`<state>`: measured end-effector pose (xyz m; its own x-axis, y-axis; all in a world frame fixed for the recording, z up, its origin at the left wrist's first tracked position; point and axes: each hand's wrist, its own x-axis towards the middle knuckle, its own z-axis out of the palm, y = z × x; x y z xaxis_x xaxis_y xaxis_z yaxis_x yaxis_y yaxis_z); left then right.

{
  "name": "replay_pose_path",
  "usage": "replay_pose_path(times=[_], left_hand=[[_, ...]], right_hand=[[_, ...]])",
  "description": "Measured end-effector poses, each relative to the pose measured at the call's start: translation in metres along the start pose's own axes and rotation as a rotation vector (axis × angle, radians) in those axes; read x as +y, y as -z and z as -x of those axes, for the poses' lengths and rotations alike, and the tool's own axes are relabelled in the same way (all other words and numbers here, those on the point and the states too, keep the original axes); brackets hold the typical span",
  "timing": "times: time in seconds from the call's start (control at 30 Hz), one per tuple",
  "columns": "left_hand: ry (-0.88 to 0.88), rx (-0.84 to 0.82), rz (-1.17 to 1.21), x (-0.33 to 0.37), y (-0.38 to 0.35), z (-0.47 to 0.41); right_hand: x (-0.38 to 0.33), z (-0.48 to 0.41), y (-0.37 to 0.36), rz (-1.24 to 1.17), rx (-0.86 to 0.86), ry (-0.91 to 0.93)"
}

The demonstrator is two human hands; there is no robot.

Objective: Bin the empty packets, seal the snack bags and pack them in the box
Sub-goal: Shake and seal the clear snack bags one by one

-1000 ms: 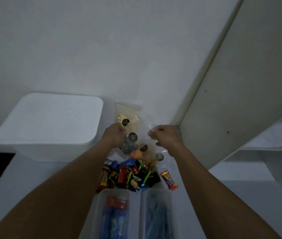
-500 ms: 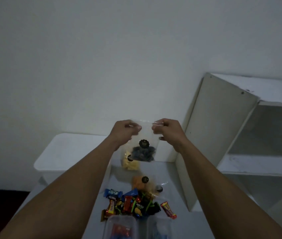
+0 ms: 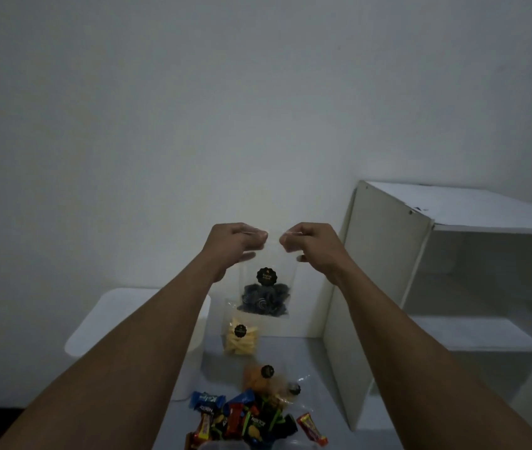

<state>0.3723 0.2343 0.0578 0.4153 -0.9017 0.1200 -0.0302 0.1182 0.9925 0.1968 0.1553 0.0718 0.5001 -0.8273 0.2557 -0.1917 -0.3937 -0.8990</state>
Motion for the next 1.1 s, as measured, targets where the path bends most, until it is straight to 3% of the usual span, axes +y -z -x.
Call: replay_pose_path(times=[0.13, 0.33, 0.43, 0.6, 0.8, 0.97, 1.1], left_hand=[[0.047, -0.07, 0.08, 0.007, -0.001, 0.006], [-0.033, 0.022, -0.024, 0.013, -0.003, 0.003], [-0.037, 0.001, -0.046, 0.011, -0.003, 0.003], [0.001, -0.011, 0.148, 0.007, -0.001, 0.006], [-0.129, 0.051, 0.023, 0.008, -0.012, 0.012], [-0.037, -0.078, 0.035, 0.009, -0.005, 0.016], [-0.072, -0.034, -0.044, 0.009, -0.002, 0.015]], right_hand=[[-0.007, 0.0, 0.008, -0.011, 0.019, 0.019], [-0.003, 0.007, 0.01, -0.179, -0.034, -0.052], [-0.002, 0.01, 0.011, -0.121, -0.003, -0.007], [-0.001, 0.013, 0.017, -0.073, 0.042, 0.02], [-0.006, 0.016, 0.006, -0.013, -0.006, 0.028], [-0.01, 0.012, 0.004, 0.036, 0.035, 0.076], [-0.009, 0.013, -0.001, 0.031, -0.034, 0.059]])
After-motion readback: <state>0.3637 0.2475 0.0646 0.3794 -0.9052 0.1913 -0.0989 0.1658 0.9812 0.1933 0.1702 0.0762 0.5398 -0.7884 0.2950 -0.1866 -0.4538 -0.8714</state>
